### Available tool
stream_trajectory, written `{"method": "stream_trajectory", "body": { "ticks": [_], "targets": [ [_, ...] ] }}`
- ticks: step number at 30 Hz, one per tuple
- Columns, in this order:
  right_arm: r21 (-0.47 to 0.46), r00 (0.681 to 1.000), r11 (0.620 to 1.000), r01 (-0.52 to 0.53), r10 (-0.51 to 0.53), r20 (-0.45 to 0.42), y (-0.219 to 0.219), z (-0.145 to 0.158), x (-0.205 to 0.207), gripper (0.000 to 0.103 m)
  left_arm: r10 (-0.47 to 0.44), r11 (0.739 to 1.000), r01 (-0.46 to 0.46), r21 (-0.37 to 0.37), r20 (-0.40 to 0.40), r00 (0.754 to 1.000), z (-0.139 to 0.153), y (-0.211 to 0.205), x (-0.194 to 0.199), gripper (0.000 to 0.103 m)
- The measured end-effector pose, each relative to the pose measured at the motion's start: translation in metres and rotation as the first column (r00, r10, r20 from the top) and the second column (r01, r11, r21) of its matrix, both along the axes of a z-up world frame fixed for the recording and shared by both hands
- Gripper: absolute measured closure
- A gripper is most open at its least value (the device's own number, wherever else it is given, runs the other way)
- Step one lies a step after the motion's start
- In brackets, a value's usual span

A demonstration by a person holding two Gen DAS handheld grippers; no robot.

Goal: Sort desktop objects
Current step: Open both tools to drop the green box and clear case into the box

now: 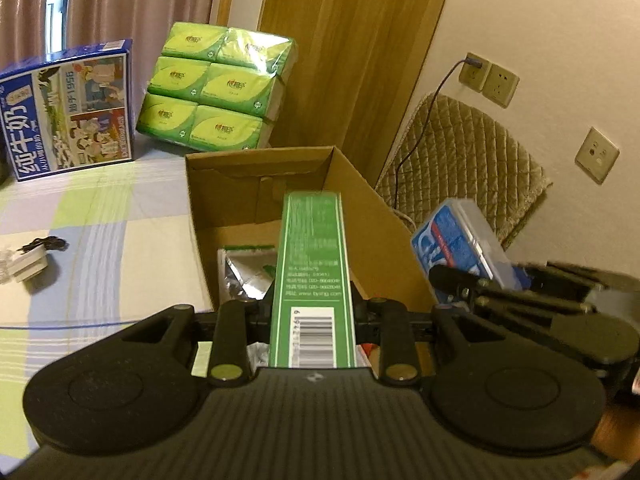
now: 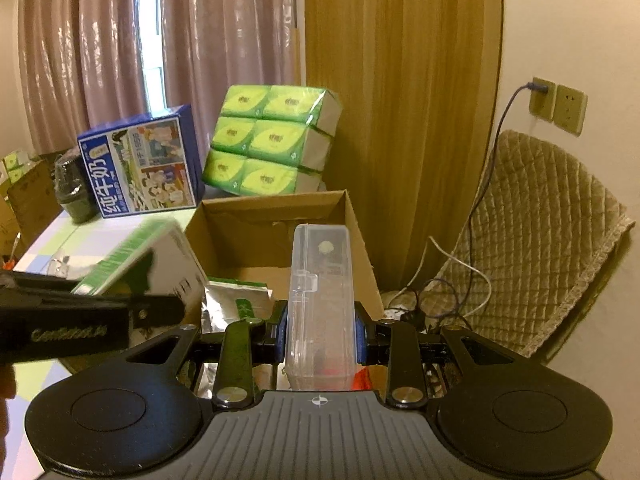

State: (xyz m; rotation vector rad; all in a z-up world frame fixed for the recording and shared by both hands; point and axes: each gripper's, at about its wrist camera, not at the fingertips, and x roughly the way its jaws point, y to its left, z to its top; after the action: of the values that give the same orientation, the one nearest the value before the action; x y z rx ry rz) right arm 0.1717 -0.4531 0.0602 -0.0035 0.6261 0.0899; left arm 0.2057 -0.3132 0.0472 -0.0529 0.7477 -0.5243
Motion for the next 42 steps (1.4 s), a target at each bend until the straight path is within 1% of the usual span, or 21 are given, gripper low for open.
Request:
{"method": "stream_trajectory", "body": {
  "ticks": [1, 3, 6, 13, 17, 19, 20, 21, 24, 27, 34, 35, 38, 40, 41, 42],
  "targets": [
    [0.003, 1.0, 1.0, 0.003, -0.003, -0.003, 0.0, -0.001, 0.003, 0.075, 0.004, 1.0, -0.004, -0.008, -0.01, 1.0, -0.002, 0.0, 0.004, 0.077],
    [0.008, 1.0, 1.0, 0.005, -0.005, -0.01, -0.001, -0.004, 0.006, 0.075, 0.012, 1.0, -0.013, -0.017, -0.031, 0.999, -0.005, 0.003, 0.01, 0.072],
    [0.003, 1.0, 1.0, -0.001, 0.001, -0.02, 0.002, -0.007, 0.011, 0.075, 0.014, 1.0, -0.014, -0.005, -0.012, 1.0, -0.004, 0.013, 0.01, 0.072],
    [0.011, 0.999, 1.0, -0.018, 0.018, -0.036, 0.012, -0.012, 0.016, 0.075, 0.043, 0.999, -0.043, -0.002, -0.008, 0.999, -0.002, 0.042, 0.005, 0.07],
    [0.036, 0.999, 0.999, -0.036, 0.037, -0.037, 0.015, -0.012, 0.023, 0.074, 0.05, 0.999, -0.05, -0.005, -0.003, 0.999, 0.0, 0.053, 0.0, 0.065],
    [0.049, 0.999, 0.998, -0.028, 0.03, -0.037, 0.015, -0.012, 0.024, 0.062, 0.056, 0.998, -0.056, -0.004, 0.003, 0.998, 0.001, 0.058, -0.002, 0.062],
    [0.055, 0.999, 0.998, -0.022, 0.024, -0.033, 0.015, -0.011, 0.023, 0.049, 0.059, 0.998, -0.059, -0.001, 0.004, 0.998, 0.001, 0.061, -0.004, 0.059],
    [0.06, 0.999, 0.998, -0.016, 0.018, -0.029, 0.014, -0.01, 0.022, 0.042, 0.058, 0.998, -0.058, 0.002, 0.005, 0.998, 0.001, 0.063, -0.005, 0.057],
    [0.063, 0.999, 0.998, -0.015, 0.017, -0.03, 0.014, -0.009, 0.016, 0.039, 0.047, 0.999, -0.047, 0.027, 0.008, 0.999, -0.003, 0.067, -0.01, 0.056],
    [0.065, 0.999, 0.998, -0.016, 0.018, -0.037, 0.015, -0.012, 0.008, 0.036, 0.046, 0.998, -0.046, 0.034, 0.005, 0.999, -0.008, 0.071, -0.015, 0.054],
    [0.075, 0.999, 0.997, -0.005, 0.008, -0.035, 0.016, -0.01, -0.014, 0.02, 0.057, 0.997, -0.057, 0.052, -0.005, 0.998, -0.015, 0.087, -0.031, 0.049],
    [0.077, 0.999, 0.997, -0.005, 0.007, -0.032, 0.017, -0.008, -0.018, 0.017, 0.063, 0.997, -0.063, 0.053, -0.006, 0.998, -0.016, 0.091, -0.033, 0.047],
    [0.086, 1.0, 0.996, -0.007, 0.009, -0.02, 0.019, -0.002, -0.031, 0.007, 0.076, 0.996, -0.076, 0.054, -0.007, 0.997, -0.015, 0.104, -0.043, 0.044],
    [0.091, 1.0, 0.996, -0.006, 0.007, -0.011, 0.021, 0.003, -0.041, 0.002, 0.084, 0.994, -0.084, 0.065, 0.001, 0.996, -0.013, 0.111, -0.05, 0.042],
    [0.1, 1.0, 0.995, -0.006, 0.007, -0.007, 0.022, 0.005, -0.046, 0.002, 0.088, 0.994, -0.088, 0.068, 0.006, 0.996, -0.011, 0.116, -0.054, 0.039],
    [0.115, 1.0, 0.993, -0.006, 0.006, -0.005, 0.023, 0.007, -0.052, 0.002, 0.092, 0.993, -0.093, 0.069, 0.01, 0.996, -0.009, 0.12, -0.057, 0.033]
  ]
}}
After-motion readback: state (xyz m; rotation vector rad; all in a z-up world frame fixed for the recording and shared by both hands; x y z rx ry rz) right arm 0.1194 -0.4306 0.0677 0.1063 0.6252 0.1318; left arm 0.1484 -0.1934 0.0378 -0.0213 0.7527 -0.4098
